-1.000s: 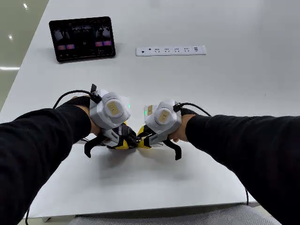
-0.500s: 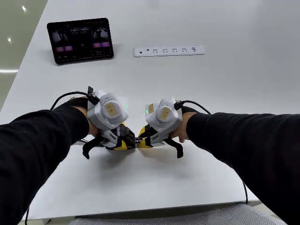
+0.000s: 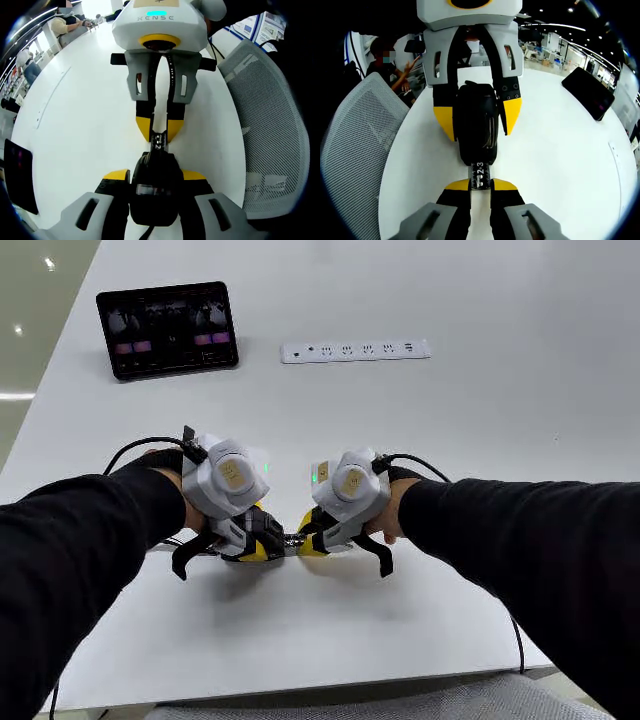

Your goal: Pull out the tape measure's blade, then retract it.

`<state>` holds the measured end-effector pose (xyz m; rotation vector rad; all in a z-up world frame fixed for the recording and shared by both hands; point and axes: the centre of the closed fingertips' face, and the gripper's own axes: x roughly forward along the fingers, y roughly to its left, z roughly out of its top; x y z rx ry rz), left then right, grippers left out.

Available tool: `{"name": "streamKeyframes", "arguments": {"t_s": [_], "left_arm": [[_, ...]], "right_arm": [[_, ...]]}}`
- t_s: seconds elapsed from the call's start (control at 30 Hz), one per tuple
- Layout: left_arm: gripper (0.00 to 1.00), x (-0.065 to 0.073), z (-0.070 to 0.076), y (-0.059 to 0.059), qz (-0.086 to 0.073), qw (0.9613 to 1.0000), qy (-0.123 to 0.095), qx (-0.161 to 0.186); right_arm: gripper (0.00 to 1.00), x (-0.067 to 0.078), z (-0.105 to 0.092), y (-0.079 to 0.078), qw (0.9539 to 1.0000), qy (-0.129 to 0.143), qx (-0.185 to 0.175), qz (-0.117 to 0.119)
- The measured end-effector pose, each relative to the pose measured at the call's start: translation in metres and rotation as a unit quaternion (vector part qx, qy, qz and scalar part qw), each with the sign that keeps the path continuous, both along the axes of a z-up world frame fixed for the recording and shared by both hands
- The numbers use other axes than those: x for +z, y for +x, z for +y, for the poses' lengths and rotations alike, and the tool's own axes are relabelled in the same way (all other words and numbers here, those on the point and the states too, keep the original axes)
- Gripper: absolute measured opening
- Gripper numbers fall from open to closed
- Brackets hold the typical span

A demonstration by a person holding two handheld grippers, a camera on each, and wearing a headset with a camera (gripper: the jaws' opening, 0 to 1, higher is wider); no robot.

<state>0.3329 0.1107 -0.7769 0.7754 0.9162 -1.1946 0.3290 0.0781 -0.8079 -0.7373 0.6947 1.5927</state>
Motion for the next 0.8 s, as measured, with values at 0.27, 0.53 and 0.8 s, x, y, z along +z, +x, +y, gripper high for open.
{"name": "streamKeyframes", "arguments": {"t_s": [0.27,0.53,0.8], "left_arm": [[0.32,0.000,0.000,0.000,0.000,1.0000,0.001,0.001],[0.32,-0.001,0.000,0.000,0.001,1.0000,-0.002,0.004],[0.32,-0.001,0.000,0.000,0.001,1.0000,-0.001,0.005]], "right_arm": [[0.11,0.000,-0.005,0.001,1.0000,-0.003,0.000,-0.001],[0.11,0.001,-0.011,0.002,1.0000,-0.006,0.001,-0.005],[0.11,0.001,-0.017,0.003,0.9999,-0.009,0.002,-0.006]]}}
